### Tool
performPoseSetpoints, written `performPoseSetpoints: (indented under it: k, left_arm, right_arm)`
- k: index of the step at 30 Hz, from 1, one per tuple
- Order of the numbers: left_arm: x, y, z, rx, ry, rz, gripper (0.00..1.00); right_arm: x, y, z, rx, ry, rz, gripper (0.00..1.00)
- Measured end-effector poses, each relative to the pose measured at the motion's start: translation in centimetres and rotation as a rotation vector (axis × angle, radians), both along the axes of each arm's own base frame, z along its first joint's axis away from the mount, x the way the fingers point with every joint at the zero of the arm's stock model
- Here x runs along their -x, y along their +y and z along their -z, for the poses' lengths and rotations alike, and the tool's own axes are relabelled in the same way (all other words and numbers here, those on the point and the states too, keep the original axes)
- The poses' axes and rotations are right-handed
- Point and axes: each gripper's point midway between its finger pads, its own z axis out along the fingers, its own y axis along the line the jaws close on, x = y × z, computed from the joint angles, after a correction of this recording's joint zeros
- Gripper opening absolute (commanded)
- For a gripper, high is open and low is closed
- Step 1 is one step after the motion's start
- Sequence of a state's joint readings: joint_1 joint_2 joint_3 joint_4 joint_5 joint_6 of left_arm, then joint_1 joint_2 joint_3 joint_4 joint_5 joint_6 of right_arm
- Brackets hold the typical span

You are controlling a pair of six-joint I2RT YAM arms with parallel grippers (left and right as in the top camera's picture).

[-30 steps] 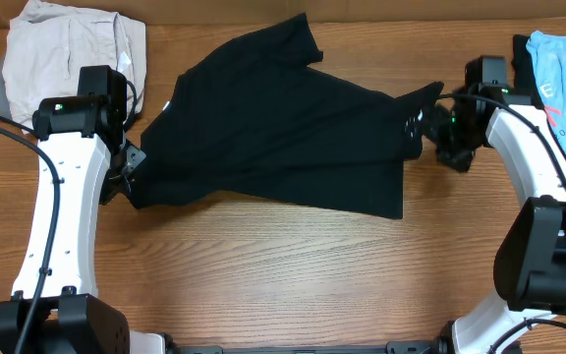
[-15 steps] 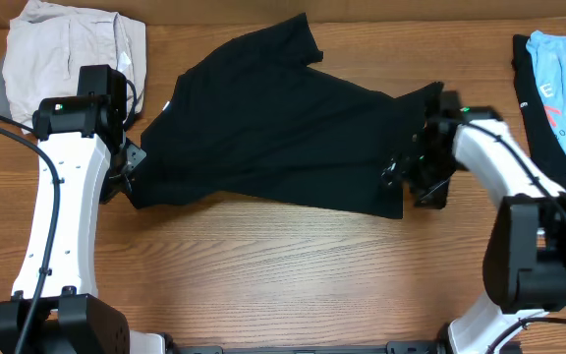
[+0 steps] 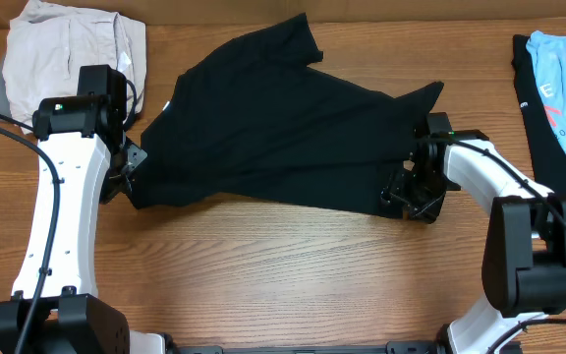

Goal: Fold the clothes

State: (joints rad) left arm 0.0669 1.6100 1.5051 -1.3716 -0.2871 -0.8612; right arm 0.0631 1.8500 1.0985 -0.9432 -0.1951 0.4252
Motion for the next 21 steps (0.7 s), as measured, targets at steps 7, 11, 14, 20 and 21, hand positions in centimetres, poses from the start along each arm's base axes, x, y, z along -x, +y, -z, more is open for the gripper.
performPoseSetpoints:
  k: [7,11,14,20,21]
  left_arm:
    - [0.0,0.0,0.0,0.0,0.0,0.0,0.04]
    - [0.0,0.0,0.0,0.0,0.0,0.0,0.04]
    - [0.1,0.0,0.0,0.0,0.003,0.0,0.04]
    - [0.7,-0.1,0.1,0.007,0.029,0.005,0.04]
    - [1.1,-0.2,0.1,0.01,0.047,0.008,0.04]
  right_arm:
    - [-0.3,0.4,0.1,-0.015,-0.02,0.009,0.44]
    - [0.0,0.9,0.1,-0.018,-0.012,0.006,0.19]
    - [0.3,1.1,0.3,-0.025,-0.005,0.0,0.04]
    - [3.7,0.3,0.0,0.015,0.143,-0.002,0.04]
    - [4.3,0.0,-0.3,0.024,0.177,0.001,0.04]
